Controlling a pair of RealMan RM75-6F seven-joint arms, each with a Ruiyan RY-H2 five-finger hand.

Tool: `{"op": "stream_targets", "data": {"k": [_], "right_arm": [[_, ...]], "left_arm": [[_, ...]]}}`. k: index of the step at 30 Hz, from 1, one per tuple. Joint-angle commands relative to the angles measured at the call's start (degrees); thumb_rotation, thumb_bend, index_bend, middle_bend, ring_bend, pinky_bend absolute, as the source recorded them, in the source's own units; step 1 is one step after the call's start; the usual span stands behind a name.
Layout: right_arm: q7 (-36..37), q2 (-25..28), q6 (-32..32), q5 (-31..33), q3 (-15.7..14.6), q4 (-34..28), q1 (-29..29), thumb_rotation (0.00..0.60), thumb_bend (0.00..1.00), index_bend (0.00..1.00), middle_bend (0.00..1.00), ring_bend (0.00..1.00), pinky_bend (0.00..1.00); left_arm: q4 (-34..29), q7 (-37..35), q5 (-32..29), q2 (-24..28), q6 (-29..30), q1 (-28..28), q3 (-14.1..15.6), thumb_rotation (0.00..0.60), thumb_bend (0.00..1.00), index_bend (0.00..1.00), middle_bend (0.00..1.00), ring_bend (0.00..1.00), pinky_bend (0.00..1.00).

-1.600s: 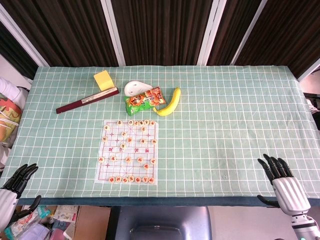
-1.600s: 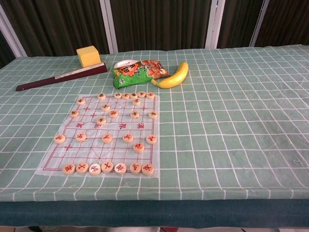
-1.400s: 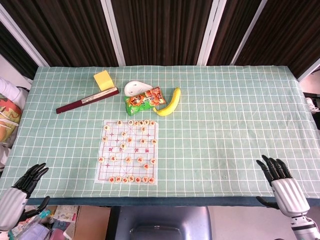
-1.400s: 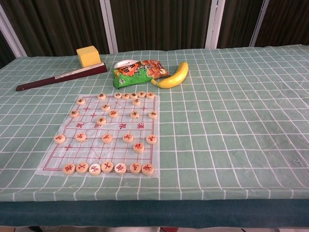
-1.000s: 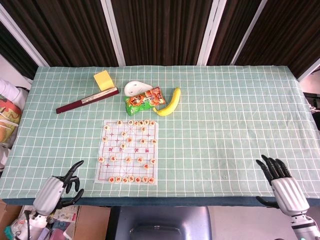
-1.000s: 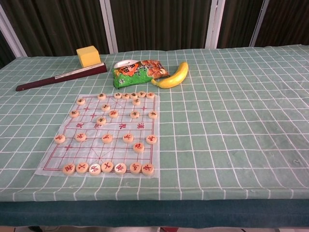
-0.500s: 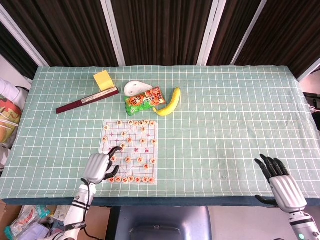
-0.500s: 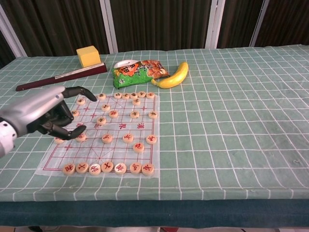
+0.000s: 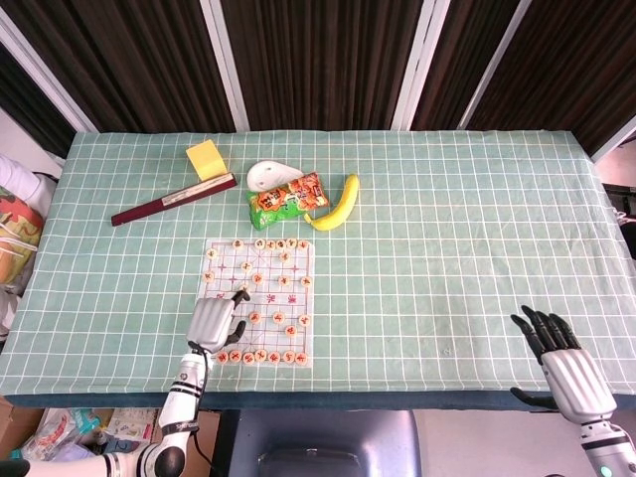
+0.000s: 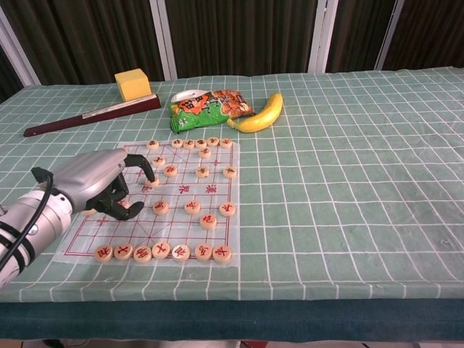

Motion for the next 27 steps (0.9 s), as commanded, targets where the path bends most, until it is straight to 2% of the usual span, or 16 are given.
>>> {"op": "stream_targets", "data": {"k": [1,12,27], "right_arm": [[0.0,0.0,-0.1,0.1,0.0,0.0,0.0,0.6,0.22,0.0,0.0,0.0,0.0],[-0.5,-0.2,-0.3,0.2,0.0,-0.2,0.1,0.6,0.22,0.0,0.0,0.0,0.0],[-0.9,-0.3,-0.2,0.1,-0.1,-0.2,0.1,0.6,0.22,0.0,0.0,0.0,0.0]], "left_arm": [[1.3,0.1,-0.4,-0.1,0.2,-0.1,0.7,0.6,0.38,0.35,1.0,1.0,1.0],[5.9,-2.7,-0.5,-0.7,-0.4,-0.6,1.6,0.6,0.4,0.38,1.0,1.0,1.0],[7.0,-4.7,-0.4,-0.3,-1.1,-0.5,2.9,0.6,0.4,0.4,1.0,1.0,1.0]]}}
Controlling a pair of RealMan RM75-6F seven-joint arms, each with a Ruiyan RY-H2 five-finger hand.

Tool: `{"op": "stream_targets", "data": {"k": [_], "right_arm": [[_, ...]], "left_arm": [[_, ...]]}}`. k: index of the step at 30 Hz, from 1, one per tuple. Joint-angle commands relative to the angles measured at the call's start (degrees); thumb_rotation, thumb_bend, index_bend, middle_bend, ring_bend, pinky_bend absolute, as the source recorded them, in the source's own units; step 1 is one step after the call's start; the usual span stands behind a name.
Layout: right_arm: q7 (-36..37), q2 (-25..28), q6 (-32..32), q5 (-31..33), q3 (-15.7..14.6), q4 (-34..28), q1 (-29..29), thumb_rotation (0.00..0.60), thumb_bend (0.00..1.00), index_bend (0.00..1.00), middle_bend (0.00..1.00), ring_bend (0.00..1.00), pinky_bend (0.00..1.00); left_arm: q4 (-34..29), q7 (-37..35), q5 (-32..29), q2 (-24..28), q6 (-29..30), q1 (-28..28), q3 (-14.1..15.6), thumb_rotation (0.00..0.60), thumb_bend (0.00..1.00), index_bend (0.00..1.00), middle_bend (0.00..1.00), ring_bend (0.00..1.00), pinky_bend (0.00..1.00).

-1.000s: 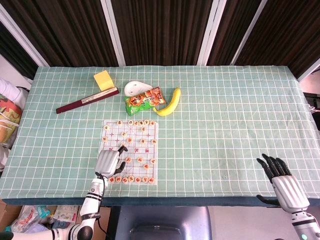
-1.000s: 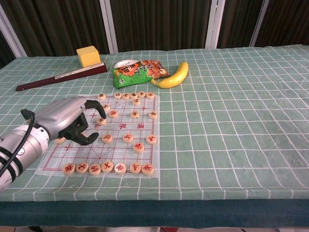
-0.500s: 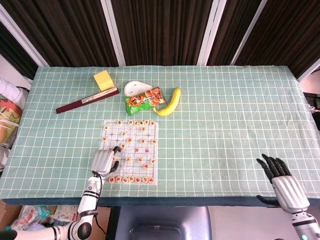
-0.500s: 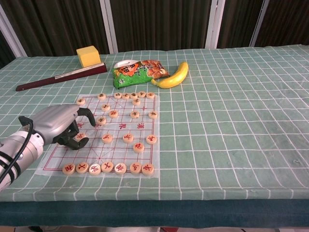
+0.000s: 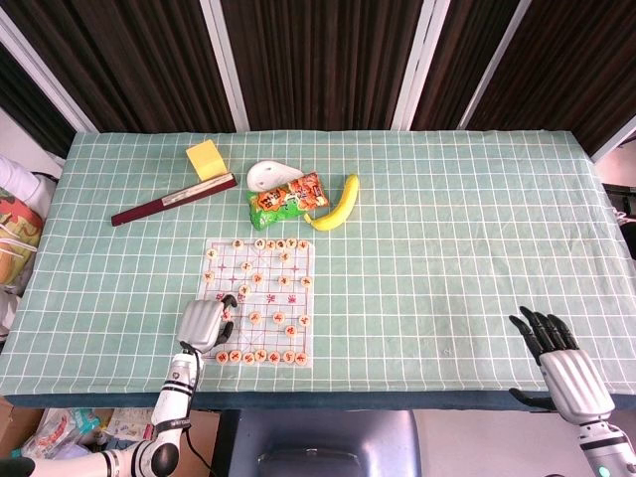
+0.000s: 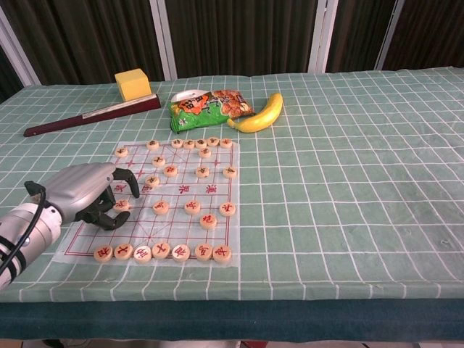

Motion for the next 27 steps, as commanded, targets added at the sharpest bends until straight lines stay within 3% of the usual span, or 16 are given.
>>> {"op": "stream_targets", "data": {"k": [1,27], "right_arm": [[0.0,0.0,-0.1,0.0,0.0,0.0,0.0,0.6,0.22,0.0,0.0,0.0,0.0],[-0.6,-0.1,-0.5,-0.1,-0.3,0.0,0.2,0.6,0.22,0.0,0.0,0.0,0.0]], "left_arm": [[-0.2,0.1,-0.6,0.2,-0.5,0.0,0.1,0.6,0.4,0.4,1.0,1.0,1.0],[0.7,0.7,-0.4,0.1,0.7,-0.2,0.3,0.6,0.4,0.42,1.0,1.0,1.0]]}}
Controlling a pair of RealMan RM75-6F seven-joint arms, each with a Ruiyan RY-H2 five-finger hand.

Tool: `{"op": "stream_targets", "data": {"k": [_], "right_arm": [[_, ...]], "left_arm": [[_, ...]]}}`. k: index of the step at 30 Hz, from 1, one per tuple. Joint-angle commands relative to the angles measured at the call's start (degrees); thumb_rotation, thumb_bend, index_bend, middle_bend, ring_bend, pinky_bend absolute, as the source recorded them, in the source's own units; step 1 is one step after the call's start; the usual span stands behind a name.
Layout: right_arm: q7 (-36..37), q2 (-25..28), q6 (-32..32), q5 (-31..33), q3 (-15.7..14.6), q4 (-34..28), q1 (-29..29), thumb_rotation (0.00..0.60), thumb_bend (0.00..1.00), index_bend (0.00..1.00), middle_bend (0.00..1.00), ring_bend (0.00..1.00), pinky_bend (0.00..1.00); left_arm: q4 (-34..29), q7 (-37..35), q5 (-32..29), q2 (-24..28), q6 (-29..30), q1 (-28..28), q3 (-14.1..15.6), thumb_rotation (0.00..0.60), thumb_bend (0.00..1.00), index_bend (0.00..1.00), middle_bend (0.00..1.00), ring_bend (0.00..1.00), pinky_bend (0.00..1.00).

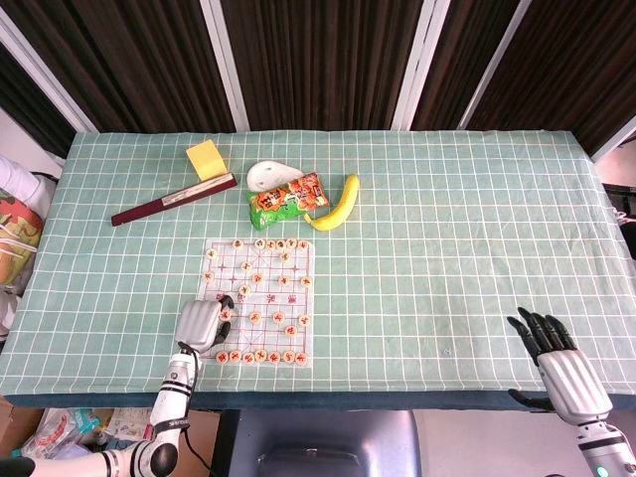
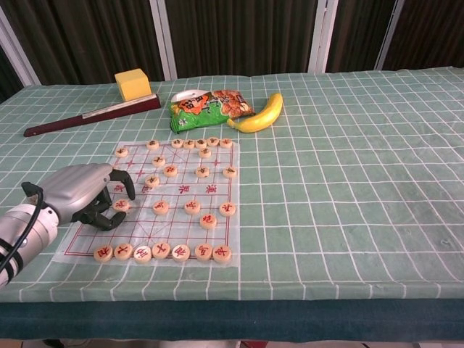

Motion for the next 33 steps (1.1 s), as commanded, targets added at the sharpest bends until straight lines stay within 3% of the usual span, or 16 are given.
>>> {"op": "stream_targets", "data": {"k": [1,13,26,33], "right_arm": [[-0.1,0.0,-0.2,-0.1,-0.1,0.0,0.1,0.6,0.22,0.0,0.0,0.0,0.0],[-0.4,-0.1,-0.4,0.1,-0.1,-0.1,0.1,0.6,0.22,0.0,0.0,0.0,0.0],[-0.5,-0.1,-0.4,0.1,-0.2,-0.1,0.1,0.6,0.22,0.0,0.0,0.0,0.0],[-0.6,-0.1,-0.4,0.0,-0.2,-0.2,0.1,0.6,0.22,0.0,0.0,0.0,0.0]], "left_arm": [[0.1,0.3,0.0,0.0,0.1,-0.2,-0.1,0.6,0.4,0.43,1.0,1.0,1.0],[1.1,0.6,-0.3,-0.1,0.1,-0.3,-0.1,0.6,0.4,0.45,1.0,1.0,1.0],[1.6,0.0,0.6,-0.1,0.8,-0.2,-0.1,0.6,0.4,0.57,1.0,1.0,1.0],[1.2,-0.5,1.8,0.2,1.7,-0.5,-0.6,0.6,0.4,0.58,1.0,1.0,1.0]]}}
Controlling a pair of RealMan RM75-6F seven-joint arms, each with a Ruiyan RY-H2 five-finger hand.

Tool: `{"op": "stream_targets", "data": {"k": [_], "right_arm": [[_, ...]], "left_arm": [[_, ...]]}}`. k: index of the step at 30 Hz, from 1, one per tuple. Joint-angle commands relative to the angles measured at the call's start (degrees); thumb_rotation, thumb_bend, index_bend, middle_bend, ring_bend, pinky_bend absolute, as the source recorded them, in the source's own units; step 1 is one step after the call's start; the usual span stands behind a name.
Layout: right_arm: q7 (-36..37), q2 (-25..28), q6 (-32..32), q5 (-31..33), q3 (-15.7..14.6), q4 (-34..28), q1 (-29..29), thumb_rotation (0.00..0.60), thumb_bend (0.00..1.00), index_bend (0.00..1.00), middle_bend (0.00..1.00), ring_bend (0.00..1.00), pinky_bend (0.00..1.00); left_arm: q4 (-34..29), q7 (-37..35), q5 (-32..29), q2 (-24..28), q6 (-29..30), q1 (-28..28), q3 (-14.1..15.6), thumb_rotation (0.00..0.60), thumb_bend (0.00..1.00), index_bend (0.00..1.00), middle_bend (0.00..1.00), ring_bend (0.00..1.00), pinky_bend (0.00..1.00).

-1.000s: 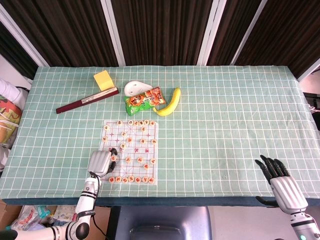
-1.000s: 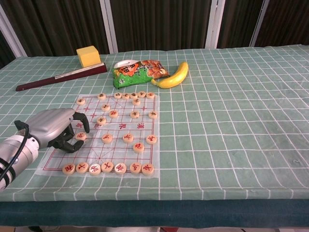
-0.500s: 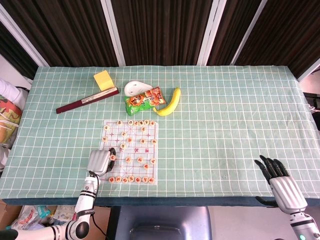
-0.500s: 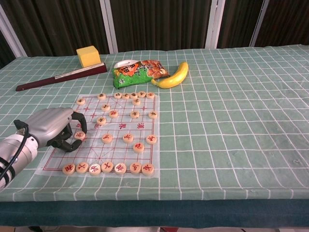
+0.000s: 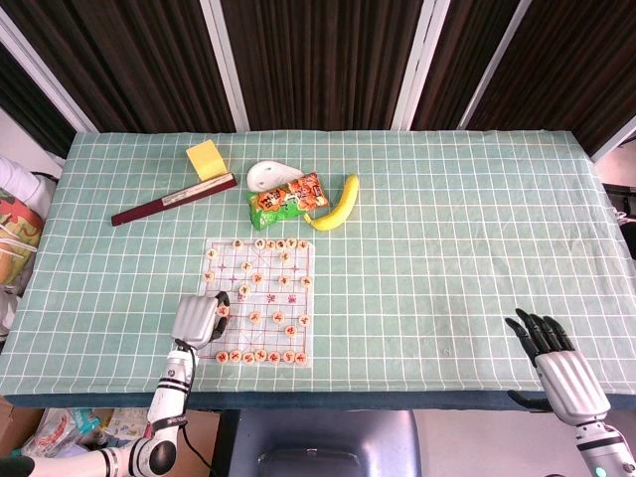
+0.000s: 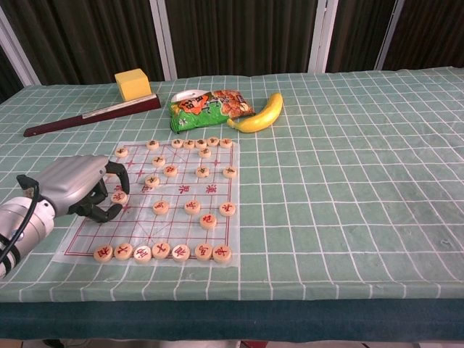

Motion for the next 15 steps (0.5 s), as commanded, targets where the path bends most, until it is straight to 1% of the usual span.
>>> {"op": "stream_targets", "data": {"k": [1,6,15], "right_arm": [[0.0,0.0,0.1,0.0,0.0,0.0,0.0,0.6,0.22,0.0,0.0,0.0,0.0],[0.3,0.1,0.2,0.0,0.0,0.0,-0.1,0.6,0.22,0.0,0.0,0.0,0.0],[0.5,0.1,0.4,0.2,0.1,0.1,-0.1,0.6,0.22,0.0,0.0,0.0,0.0]], "left_arm": [[0.1,-0.3,0.2,0.1,0.2,-0.3,-0.5,0.6,0.4,0.58,1.0,1.0,1.0],[0.8,-0.2,-0.3,-0.2,0.0,-1.0,-1.7,0.6,0.4,0.58,1.0,1.0,1.0],[4.0,0.0,-1.2,-1.5,-0.8,-1.5,-1.9,0.6,0.4,0.57,1.0,1.0,1.0]]}}
